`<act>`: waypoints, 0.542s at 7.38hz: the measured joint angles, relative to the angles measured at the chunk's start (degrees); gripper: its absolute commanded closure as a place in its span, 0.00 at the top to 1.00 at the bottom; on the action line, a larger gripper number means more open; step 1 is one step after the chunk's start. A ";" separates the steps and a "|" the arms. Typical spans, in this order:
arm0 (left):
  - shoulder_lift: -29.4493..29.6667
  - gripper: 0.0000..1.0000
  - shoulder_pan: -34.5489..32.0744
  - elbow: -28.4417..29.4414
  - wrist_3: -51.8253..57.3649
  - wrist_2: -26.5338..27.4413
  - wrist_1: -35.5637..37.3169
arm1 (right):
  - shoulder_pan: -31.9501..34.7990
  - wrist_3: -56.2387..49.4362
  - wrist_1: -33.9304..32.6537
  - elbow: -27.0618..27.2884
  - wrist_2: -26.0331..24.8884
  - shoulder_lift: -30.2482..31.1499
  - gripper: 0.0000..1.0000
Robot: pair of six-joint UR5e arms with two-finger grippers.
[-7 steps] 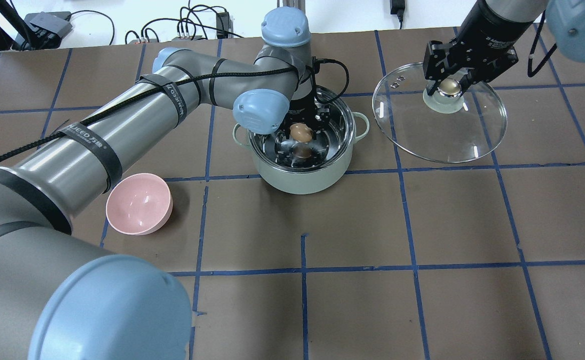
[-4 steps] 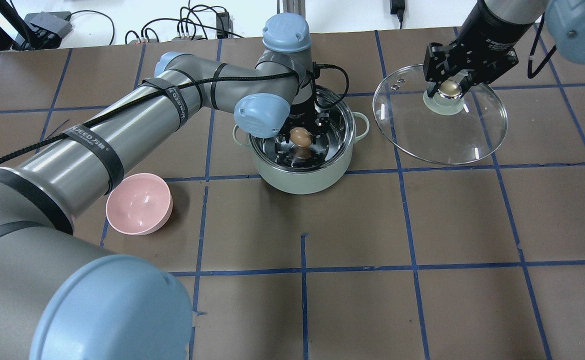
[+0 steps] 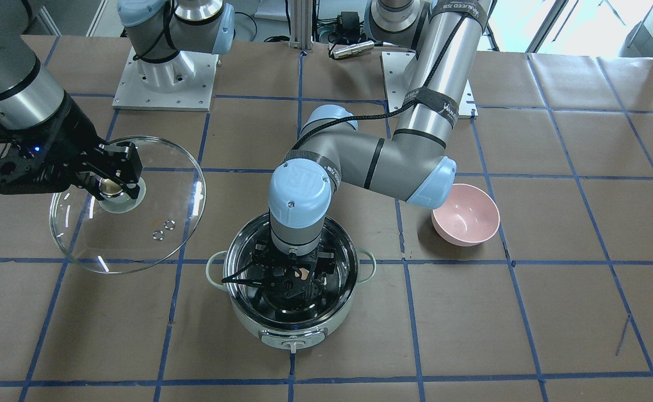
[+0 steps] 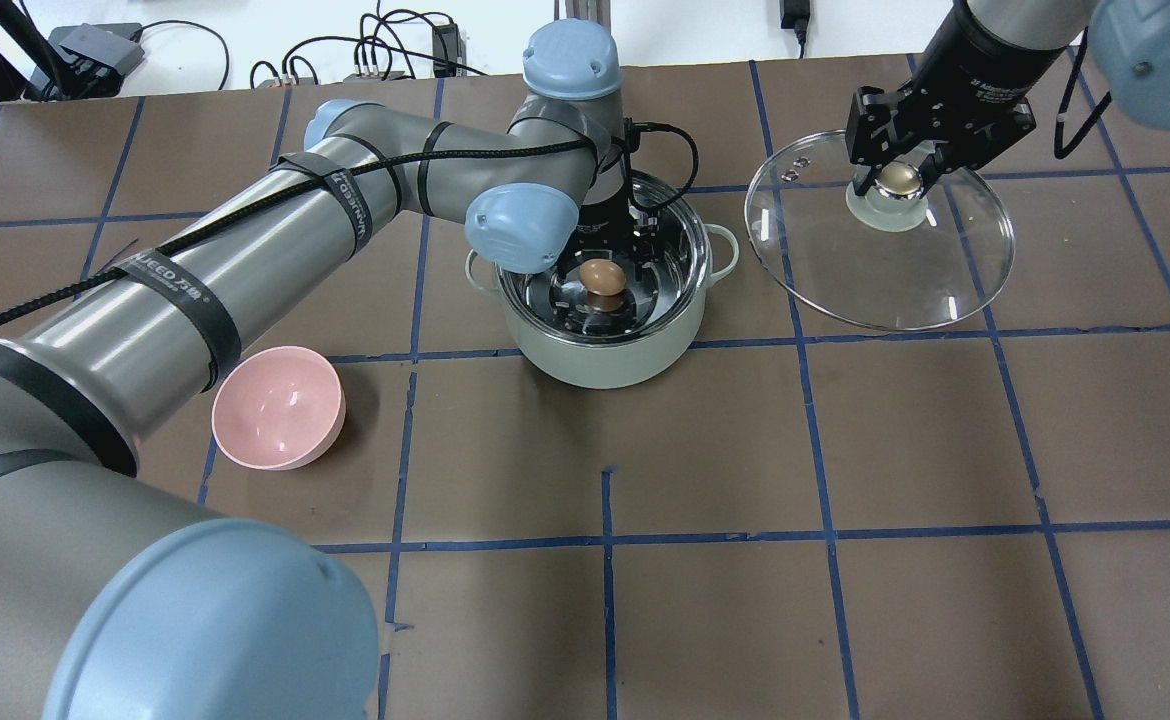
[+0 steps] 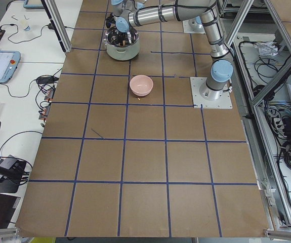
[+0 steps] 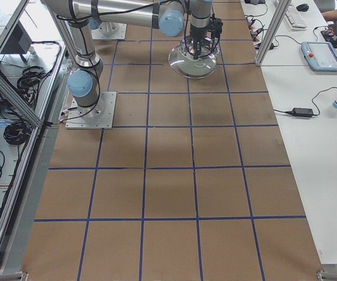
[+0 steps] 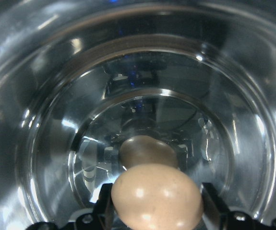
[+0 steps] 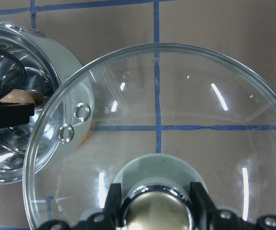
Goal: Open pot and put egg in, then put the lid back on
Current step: 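Lower the egg into the pot and open the left gripper, then raise the left gripper away while the right gripper carries the lid over the pot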
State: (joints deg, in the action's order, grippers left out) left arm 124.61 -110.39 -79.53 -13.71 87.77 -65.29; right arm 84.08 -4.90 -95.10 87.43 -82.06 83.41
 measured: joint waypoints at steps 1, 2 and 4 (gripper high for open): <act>-1.12 1.00 0.00 0.02 0.90 0.14 -0.14 | 0.02 0.16 -0.02 -0.01 -0.01 0.00 0.42; -3.40 1.00 0.07 0.05 1.71 0.26 -1.59 | 0.03 0.26 -0.04 -0.01 -0.03 0.00 0.42; -11.38 1.00 1.56 -0.09 4.53 0.37 -11.21 | 0.06 0.36 -0.03 0.21 -0.06 0.04 0.42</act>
State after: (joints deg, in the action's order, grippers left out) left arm 113.22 -108.83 -79.62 -9.18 88.14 -76.50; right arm 84.14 -4.53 -95.12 87.65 -82.11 83.44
